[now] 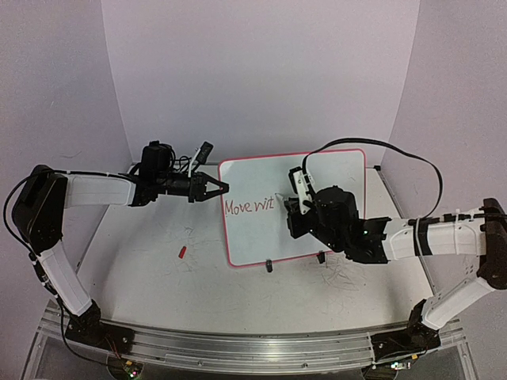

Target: Write a sentence on the whiteboard

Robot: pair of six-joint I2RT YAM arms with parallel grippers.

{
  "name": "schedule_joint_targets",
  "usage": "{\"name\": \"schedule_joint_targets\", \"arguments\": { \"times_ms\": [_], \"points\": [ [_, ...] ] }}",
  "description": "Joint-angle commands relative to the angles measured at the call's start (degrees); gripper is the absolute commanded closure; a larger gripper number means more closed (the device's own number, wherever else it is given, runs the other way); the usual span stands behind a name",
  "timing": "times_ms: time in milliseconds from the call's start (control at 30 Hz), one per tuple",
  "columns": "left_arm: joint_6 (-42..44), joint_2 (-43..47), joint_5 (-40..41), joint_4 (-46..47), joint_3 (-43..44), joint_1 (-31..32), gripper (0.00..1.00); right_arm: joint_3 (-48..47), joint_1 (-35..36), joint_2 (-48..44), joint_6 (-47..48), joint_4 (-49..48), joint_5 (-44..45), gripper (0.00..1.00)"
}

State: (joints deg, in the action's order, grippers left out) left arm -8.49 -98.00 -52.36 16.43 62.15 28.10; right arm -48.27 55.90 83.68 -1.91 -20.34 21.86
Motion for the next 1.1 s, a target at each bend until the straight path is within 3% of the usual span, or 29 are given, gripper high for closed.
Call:
{"name": "schedule_joint_targets", "arguments": {
  "times_ms": [0,1067],
  "points": [
    [5.9,1.5,2.6,-0.6,-0.1,0.3,1.00,-2.3,-0.2,1.0,-0.2,-0.5,1.4,1.00],
    [6.0,1.6,2.8,-0.8,0.0,0.4,1.00,0.8,-0.1,0.1,-3.3,4.3,-1.0,1.00]
  ]
}}
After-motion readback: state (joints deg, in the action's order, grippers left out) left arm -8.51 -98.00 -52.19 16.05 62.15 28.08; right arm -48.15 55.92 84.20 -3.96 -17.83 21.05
